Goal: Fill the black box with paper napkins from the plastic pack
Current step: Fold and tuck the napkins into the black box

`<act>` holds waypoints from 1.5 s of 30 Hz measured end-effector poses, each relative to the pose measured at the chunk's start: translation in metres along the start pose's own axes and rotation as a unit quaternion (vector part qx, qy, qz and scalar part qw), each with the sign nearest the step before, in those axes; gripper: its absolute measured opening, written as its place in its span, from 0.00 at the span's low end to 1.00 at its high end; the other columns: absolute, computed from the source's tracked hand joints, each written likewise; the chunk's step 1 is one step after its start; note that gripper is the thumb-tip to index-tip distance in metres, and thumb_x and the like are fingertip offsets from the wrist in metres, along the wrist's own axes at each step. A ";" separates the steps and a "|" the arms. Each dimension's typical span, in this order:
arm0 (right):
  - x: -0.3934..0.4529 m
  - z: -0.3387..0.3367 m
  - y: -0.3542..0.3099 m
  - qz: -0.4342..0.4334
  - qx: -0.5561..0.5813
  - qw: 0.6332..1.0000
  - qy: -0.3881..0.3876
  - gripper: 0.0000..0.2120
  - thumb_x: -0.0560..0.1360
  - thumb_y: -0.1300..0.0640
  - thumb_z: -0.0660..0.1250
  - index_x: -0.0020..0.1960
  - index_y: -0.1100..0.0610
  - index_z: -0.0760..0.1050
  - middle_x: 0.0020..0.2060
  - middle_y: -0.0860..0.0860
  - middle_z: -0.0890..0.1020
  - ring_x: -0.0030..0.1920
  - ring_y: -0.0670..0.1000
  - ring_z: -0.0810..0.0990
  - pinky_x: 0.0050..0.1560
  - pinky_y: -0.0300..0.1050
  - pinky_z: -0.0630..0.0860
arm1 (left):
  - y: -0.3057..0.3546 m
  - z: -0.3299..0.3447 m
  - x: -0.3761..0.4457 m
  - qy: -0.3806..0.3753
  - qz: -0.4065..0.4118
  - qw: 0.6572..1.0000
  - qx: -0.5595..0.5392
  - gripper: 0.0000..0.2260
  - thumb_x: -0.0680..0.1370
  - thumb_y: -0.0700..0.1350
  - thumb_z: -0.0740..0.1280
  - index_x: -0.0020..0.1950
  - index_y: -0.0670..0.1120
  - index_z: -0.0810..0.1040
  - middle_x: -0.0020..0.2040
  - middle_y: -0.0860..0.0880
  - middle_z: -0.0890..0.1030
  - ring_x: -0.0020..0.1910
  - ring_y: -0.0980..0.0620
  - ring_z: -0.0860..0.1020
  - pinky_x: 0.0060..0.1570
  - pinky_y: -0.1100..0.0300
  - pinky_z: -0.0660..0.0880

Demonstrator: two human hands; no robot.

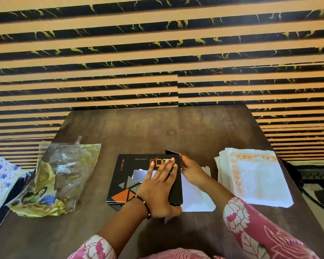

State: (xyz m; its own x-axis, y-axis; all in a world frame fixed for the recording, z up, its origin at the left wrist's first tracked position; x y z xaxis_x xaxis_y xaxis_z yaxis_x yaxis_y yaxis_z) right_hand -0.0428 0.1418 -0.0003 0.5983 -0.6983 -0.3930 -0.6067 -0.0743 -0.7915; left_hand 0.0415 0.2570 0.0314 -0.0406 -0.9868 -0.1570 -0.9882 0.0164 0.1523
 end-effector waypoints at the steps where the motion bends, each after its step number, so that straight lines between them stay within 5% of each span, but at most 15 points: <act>1: -0.003 0.001 0.004 -0.012 -0.016 1.000 0.019 0.22 0.79 0.61 0.58 0.72 0.53 0.60 0.70 0.53 0.68 0.70 0.56 0.68 0.67 0.48 0.67 | 0.000 -0.001 0.000 0.003 0.002 1.000 -0.002 0.48 0.67 0.69 0.58 0.74 0.49 0.36 0.71 0.53 0.30 0.71 0.54 0.30 0.71 0.44 0.31; 5: -0.021 0.001 0.035 -0.060 -0.181 0.973 0.132 0.26 0.79 0.53 0.57 0.74 0.53 0.54 0.75 0.51 0.60 0.75 0.51 0.57 0.74 0.48 0.55 | -0.001 -0.003 -0.003 0.022 0.009 1.000 -0.004 0.47 0.67 0.69 0.58 0.74 0.49 0.38 0.72 0.54 0.32 0.73 0.54 0.33 0.69 0.48 0.29; 10: -0.037 0.013 0.069 -0.037 -0.255 0.959 0.120 0.29 0.79 0.44 0.50 0.76 0.53 0.48 0.77 0.50 0.51 0.77 0.51 0.47 0.73 0.43 0.42 | -0.004 -0.002 -0.005 0.031 0.013 0.999 0.000 0.47 0.66 0.71 0.56 0.75 0.50 0.40 0.72 0.55 0.33 0.73 0.55 0.34 0.70 0.50 0.28; 14: -0.035 0.015 0.079 -0.053 -0.304 0.945 0.112 0.42 0.69 0.29 0.36 0.76 0.52 0.44 0.77 0.49 0.47 0.76 0.52 0.42 0.70 0.45 0.34 | -0.003 -0.003 -0.004 0.034 0.010 0.999 -0.002 0.46 0.65 0.72 0.54 0.75 0.50 0.40 0.73 0.55 0.34 0.73 0.54 0.35 0.69 0.50 0.29; 18: -0.035 0.004 0.065 -0.043 -0.208 0.973 0.089 0.32 0.77 0.42 0.56 0.75 0.51 0.49 0.77 0.48 0.52 0.76 0.52 0.49 0.74 0.46 0.46 | -0.006 -0.003 -0.002 0.037 0.007 0.999 -0.006 0.46 0.66 0.72 0.55 0.75 0.51 0.42 0.73 0.55 0.36 0.74 0.53 0.37 0.70 0.50 0.29; 21: -0.058 -0.024 0.054 -0.088 -0.117 0.970 0.196 0.25 0.76 0.52 0.62 0.71 0.48 0.60 0.72 0.47 0.65 0.72 0.50 0.64 0.70 0.45 0.62 | -0.007 -0.001 0.000 0.030 0.009 1.000 0.001 0.47 0.65 0.76 0.49 0.75 0.52 0.40 0.73 0.54 0.35 0.73 0.54 0.36 0.70 0.49 0.29; 23: -0.076 -0.046 0.057 -0.116 -0.145 0.936 0.299 0.24 0.75 0.55 0.64 0.70 0.50 0.64 0.71 0.49 0.68 0.71 0.51 0.65 0.70 0.44 0.61 | -0.007 -0.001 0.001 0.016 0.009 1.000 0.010 0.48 0.63 0.77 0.48 0.74 0.52 0.39 0.75 0.53 0.36 0.73 0.55 0.34 0.70 0.48 0.29; 25: -0.085 -0.064 0.073 -0.072 -0.217 0.914 0.337 0.30 0.74 0.51 0.65 0.73 0.53 0.58 0.75 0.51 0.60 0.76 0.54 0.54 0.73 0.47 0.50 | -0.007 -0.003 0.003 0.010 0.002 1.000 0.001 0.49 0.62 0.78 0.47 0.75 0.52 0.40 0.76 0.52 0.36 0.73 0.53 0.34 0.69 0.47 0.30; 28: -0.088 -0.075 0.112 0.033 -0.303 0.915 0.265 0.46 0.72 0.39 0.62 0.74 0.51 0.33 0.73 0.48 0.36 0.74 0.54 0.33 0.71 0.51 0.33 | -0.001 -0.008 0.010 0.025 -0.002 0.999 -0.033 0.50 0.61 0.78 0.41 0.75 0.51 0.46 0.76 0.52 0.37 0.72 0.54 0.33 0.69 0.48 0.32; 30: -0.090 -0.074 0.129 0.041 -0.326 0.915 0.236 0.49 0.72 0.38 0.62 0.70 0.49 0.26 0.73 0.49 0.33 0.73 0.54 0.31 0.71 0.52 0.32 | 0.006 -0.011 0.014 0.046 0.008 0.998 -0.045 0.48 0.62 0.77 0.39 0.75 0.50 0.49 0.77 0.50 0.40 0.71 0.56 0.34 0.69 0.50 0.33; 36: -0.087 -0.082 0.122 0.071 -0.367 0.901 0.219 0.38 0.77 0.42 0.57 0.75 0.54 0.38 0.77 0.50 0.42 0.76 0.53 0.40 0.74 0.52 0.39 | 0.022 -0.017 0.020 0.060 0.045 0.996 -0.056 0.42 0.67 0.73 0.44 0.74 0.49 0.55 0.77 0.50 0.46 0.75 0.52 0.39 0.69 0.53 0.34; 42: -0.089 -0.073 0.124 0.097 -0.405 0.888 0.194 0.44 0.74 0.35 0.53 0.73 0.55 0.29 0.70 0.50 0.28 0.74 0.57 0.32 0.71 0.57 0.32 | 0.028 -0.015 0.023 0.048 0.049 0.995 -0.071 0.38 0.68 0.68 0.46 0.74 0.50 0.55 0.77 0.50 0.48 0.75 0.51 0.40 0.70 0.54 0.36; 45: -0.086 -0.070 0.121 0.108 -0.406 0.882 0.212 0.44 0.74 0.35 0.53 0.74 0.57 0.32 0.74 0.53 0.34 0.75 0.60 0.35 0.71 0.59 0.34 | 0.036 -0.016 0.025 0.049 0.060 0.994 -0.080 0.38 0.68 0.68 0.46 0.73 0.50 0.55 0.77 0.50 0.49 0.76 0.51 0.42 0.70 0.54 0.36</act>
State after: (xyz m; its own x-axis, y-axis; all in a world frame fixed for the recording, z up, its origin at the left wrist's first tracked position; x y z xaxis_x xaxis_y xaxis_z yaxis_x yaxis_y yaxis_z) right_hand -0.2039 0.1434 -0.0294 0.2776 -0.9495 -0.1461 -0.9606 -0.2723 -0.0555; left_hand 0.0073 0.2298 0.0489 -0.1341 -0.9904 -0.0348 -0.9406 0.1161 0.3190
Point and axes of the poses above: each hand's wrist, its own x-axis towards the middle knuckle, its own z-axis out of the palm, y = z × x, the point moved 3 cm from there along x, towards the middle knuckle
